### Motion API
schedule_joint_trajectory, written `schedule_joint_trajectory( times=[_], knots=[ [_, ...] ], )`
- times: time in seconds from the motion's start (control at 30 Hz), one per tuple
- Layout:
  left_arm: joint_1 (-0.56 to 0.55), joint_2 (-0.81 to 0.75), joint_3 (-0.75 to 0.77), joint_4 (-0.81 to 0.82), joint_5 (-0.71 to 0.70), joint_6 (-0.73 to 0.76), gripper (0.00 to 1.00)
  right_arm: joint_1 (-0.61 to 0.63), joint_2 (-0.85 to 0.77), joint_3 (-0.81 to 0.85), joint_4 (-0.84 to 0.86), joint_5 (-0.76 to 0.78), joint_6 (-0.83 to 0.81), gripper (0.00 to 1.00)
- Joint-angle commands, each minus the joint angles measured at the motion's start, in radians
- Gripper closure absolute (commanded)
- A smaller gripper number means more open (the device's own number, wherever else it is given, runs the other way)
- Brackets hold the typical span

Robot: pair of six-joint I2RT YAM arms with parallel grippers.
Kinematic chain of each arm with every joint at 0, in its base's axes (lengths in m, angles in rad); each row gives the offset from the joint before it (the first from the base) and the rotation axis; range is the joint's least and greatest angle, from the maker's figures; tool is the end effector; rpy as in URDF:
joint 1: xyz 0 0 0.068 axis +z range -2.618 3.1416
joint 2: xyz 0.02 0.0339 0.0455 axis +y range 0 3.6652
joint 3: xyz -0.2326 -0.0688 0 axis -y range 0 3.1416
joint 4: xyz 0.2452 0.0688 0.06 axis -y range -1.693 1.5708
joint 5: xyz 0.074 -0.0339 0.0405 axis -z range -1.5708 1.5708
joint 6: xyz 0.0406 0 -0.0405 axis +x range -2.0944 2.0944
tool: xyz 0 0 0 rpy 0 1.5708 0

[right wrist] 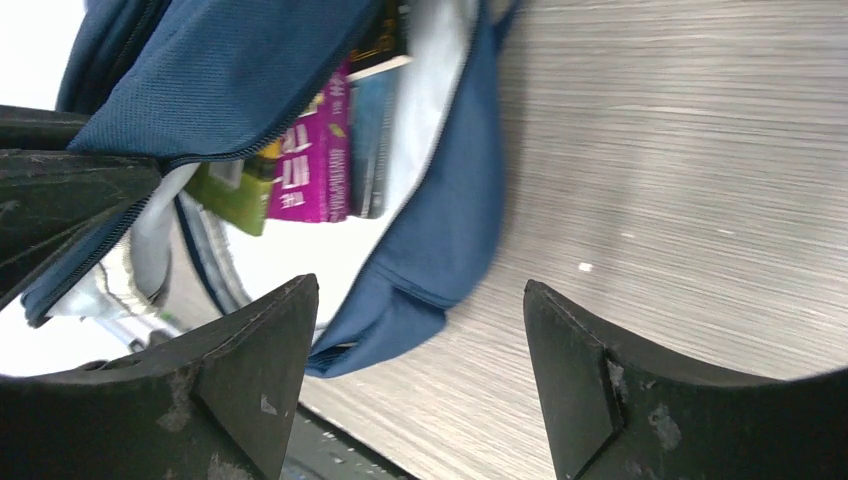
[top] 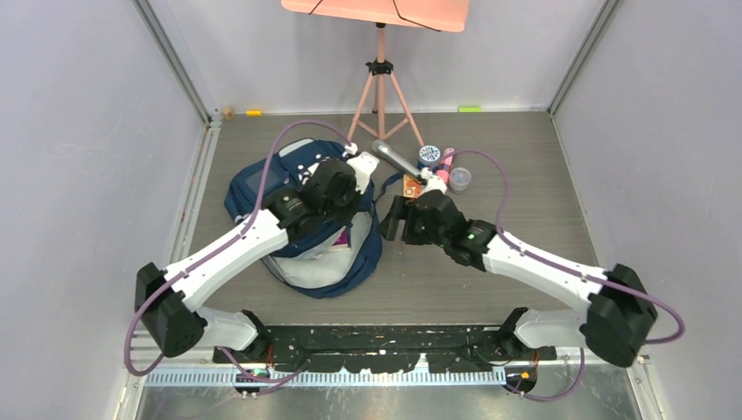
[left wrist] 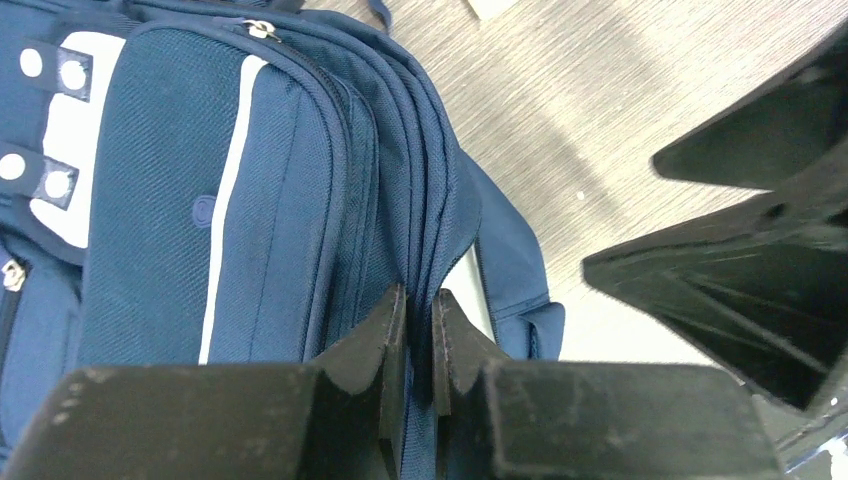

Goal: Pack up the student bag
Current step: Place the book in the student bag, then zip the student bag at the center of the board.

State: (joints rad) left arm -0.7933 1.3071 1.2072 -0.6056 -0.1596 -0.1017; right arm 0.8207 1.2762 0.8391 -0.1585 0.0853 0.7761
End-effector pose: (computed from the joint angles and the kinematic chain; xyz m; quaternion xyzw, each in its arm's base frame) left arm 0.2124 -0.2066 0.2993 0.2753 0.8627 -0.1156 0.4081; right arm 0.2035 0.2133 0.2224 0.0003 0.8829 0.3090 0.3536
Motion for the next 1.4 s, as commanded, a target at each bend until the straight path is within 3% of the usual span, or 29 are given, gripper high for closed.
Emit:
schedule_joint_trajectory(
  times=[0.0, 0.43, 0.53, 0.73, 0.8, 1.0, 1.37],
  knots=[
    [-0.042, 0.067, 0.102, 0.129, 0.080, -0.076, 1.00, -0.029, -0.142, -0.046, -0.114, 0.178, -0.046, 0.18],
    [-0.113, 0.317, 0.188, 0.337, 0.125, -0.237, 1.00, -0.045, -0.370, -0.105, -0.261, 0.312, -0.117, 0.14],
    [-0.113, 0.325, 0.177, 0.337, 0.109, -0.238, 0.82, -0.045, -0.389, -0.118, -0.258, 0.316, -0.095, 0.13],
    [-0.110, 0.202, 0.085, 0.311, 0.061, -0.222, 0.27, -0.045, -0.363, -0.125, -0.213, 0.255, -0.069, 0.13],
    [-0.103, 0.141, 0.052, 0.283, 0.067, -0.219, 0.18, -0.045, -0.340, -0.121, -0.189, 0.221, -0.063, 0.13],
    [-0.036, -0.045, -0.064, 0.129, 0.057, -0.262, 0.08, -0.040, -0.231, -0.109, -0.097, 0.105, -0.026, 0.16],
    [0.407, -0.326, -0.309, 0.016, 0.216, -0.393, 0.01, 0.013, -0.109, -0.109, 0.027, 0.041, 0.043, 0.22]
  ],
)
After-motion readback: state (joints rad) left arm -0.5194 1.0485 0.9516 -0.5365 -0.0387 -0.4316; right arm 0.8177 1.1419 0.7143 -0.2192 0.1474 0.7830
